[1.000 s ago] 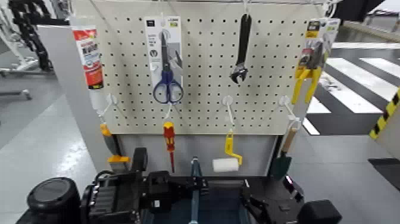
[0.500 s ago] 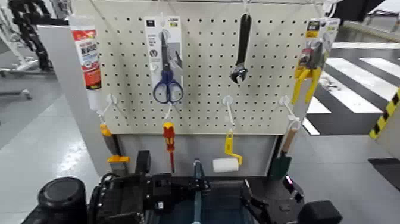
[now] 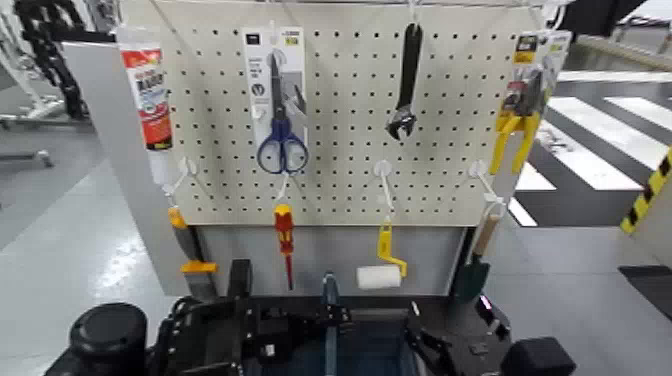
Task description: Place the crate on the table.
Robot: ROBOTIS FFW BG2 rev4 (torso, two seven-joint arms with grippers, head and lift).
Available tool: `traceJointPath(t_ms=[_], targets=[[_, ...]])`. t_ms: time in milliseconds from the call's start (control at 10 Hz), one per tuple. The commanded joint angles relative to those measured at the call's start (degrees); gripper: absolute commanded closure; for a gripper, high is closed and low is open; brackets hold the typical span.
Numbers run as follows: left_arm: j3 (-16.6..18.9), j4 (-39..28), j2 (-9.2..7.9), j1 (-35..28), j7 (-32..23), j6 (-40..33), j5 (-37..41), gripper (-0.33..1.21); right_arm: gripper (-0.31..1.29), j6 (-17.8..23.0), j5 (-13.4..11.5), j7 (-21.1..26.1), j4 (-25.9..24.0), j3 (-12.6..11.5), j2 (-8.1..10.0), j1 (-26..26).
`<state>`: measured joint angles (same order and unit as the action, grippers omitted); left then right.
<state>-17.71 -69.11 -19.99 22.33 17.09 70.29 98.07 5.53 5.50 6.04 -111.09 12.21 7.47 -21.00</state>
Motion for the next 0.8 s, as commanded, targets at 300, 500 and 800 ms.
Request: traceJointPath(t_ms=[300, 500, 800], targets=[[0.0, 0.8, 0.13, 0.0, 1.3, -0.2, -1.1, 1.14, 0.12, -0.1, 0.0, -0.1, 0.1, 0.0, -0.09, -0.1], [0.0, 1.1, 0.13, 0.0, 1.5, -0.2, -1.3, 1.1, 0.12, -0.1, 0.0, -0.2, 0.1, 0.0, -0.18, -0.1], [0.5, 1.1, 0.21, -0.3, 2.0, -0.7, -1.7, 0.49, 0.12, -0.1, 0.1, -0.2, 0.0, -0.1, -0.26, -0.1]])
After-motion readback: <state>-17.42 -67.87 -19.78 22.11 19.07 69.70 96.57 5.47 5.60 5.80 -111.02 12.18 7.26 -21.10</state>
